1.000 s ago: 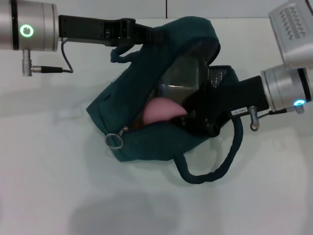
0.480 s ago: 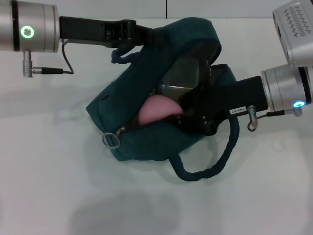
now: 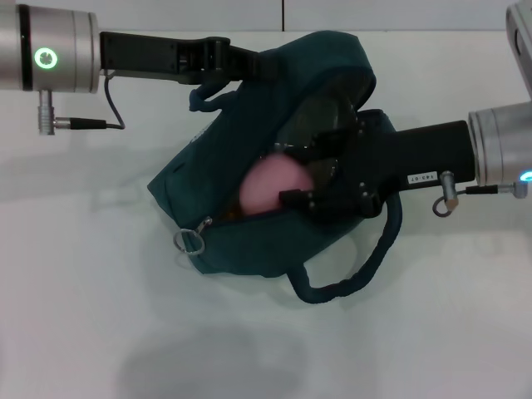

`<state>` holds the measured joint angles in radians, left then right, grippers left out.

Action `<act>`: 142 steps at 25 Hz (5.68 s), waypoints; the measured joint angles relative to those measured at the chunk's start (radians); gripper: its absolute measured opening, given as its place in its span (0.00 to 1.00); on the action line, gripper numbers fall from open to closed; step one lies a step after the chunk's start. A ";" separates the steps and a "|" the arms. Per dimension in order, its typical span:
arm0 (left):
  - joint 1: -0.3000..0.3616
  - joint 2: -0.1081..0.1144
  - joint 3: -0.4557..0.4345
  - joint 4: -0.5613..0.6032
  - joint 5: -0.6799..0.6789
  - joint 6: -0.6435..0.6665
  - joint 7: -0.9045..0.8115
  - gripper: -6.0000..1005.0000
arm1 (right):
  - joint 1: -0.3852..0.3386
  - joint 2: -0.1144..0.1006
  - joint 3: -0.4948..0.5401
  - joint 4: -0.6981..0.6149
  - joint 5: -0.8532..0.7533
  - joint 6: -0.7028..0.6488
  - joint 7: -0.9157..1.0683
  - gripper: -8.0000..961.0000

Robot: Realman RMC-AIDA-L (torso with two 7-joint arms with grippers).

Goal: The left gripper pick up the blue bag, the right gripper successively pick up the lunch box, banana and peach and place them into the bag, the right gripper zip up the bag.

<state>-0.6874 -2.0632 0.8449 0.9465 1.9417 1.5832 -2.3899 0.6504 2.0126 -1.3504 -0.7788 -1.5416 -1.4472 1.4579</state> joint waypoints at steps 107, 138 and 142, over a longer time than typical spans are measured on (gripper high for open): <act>0.140 -0.001 -0.003 -0.246 -0.138 0.078 0.204 0.11 | -0.194 0.005 0.128 0.118 0.757 0.126 -0.624 0.86; 0.135 0.015 -0.028 -0.264 -0.135 0.021 0.245 0.11 | -0.299 -0.015 0.115 0.038 0.418 0.085 -0.274 0.85; 0.134 0.012 -0.026 -0.264 -0.134 0.021 0.245 0.11 | -0.314 -0.011 0.202 0.044 0.418 -0.105 -0.283 0.84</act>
<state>-0.5529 -2.0512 0.8188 0.6826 1.8078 1.6044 -2.1445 0.3360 2.0018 -1.1485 -0.7351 -1.1237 -1.5521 1.1747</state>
